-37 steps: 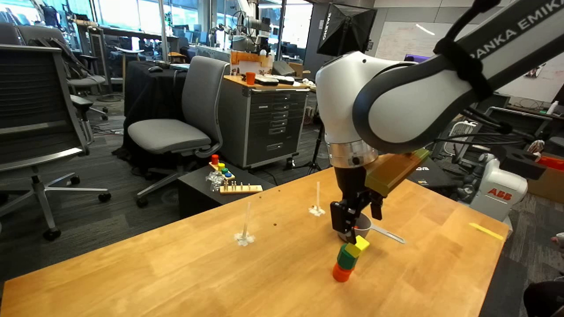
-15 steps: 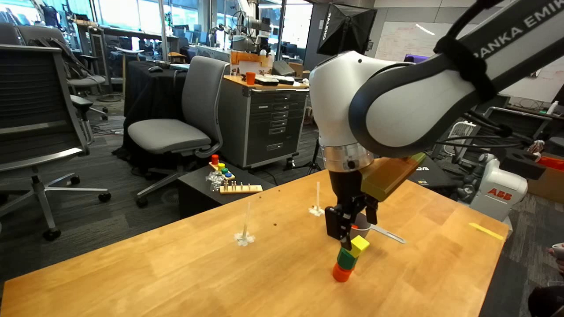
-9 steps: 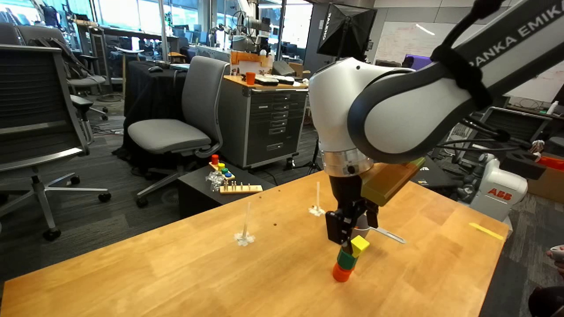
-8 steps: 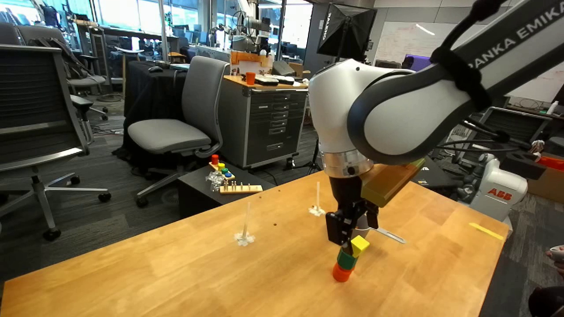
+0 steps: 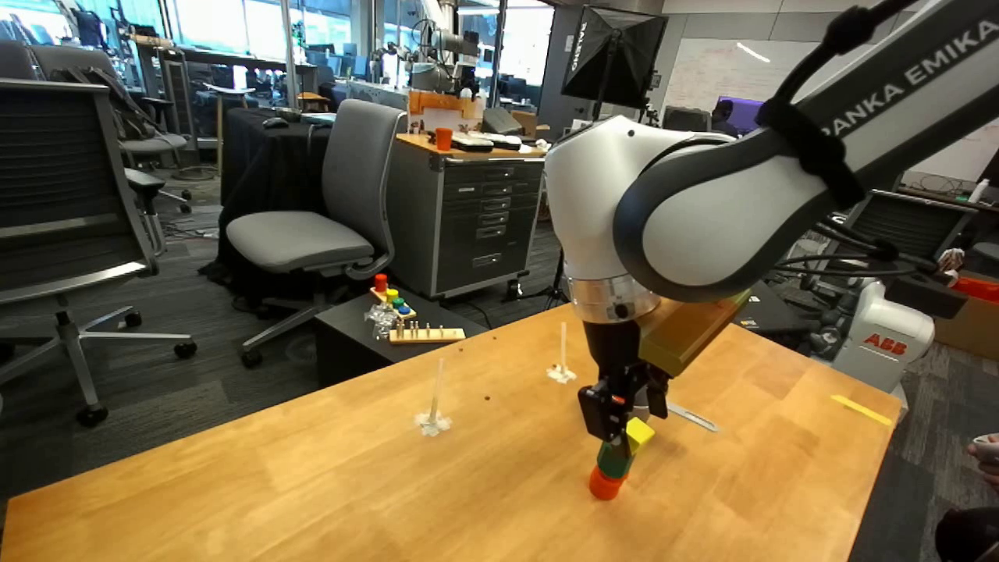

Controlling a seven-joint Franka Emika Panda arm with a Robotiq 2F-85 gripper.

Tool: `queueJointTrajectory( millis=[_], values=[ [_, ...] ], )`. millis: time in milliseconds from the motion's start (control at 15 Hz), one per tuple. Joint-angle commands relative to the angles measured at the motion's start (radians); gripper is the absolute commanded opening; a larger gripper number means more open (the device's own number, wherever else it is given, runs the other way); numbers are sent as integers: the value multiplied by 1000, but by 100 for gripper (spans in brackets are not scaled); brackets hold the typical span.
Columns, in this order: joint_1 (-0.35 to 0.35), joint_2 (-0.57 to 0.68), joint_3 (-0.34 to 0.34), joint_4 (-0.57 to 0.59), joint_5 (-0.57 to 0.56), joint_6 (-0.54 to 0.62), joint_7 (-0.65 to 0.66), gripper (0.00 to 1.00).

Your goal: Put the blocks in the gray pot except the last bottom block

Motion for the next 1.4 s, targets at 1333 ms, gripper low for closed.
queueJointTrajectory(
  millis=[1333],
  values=[
    [-30, -44, -47, 67, -17, 6, -1, 16]
  ],
)
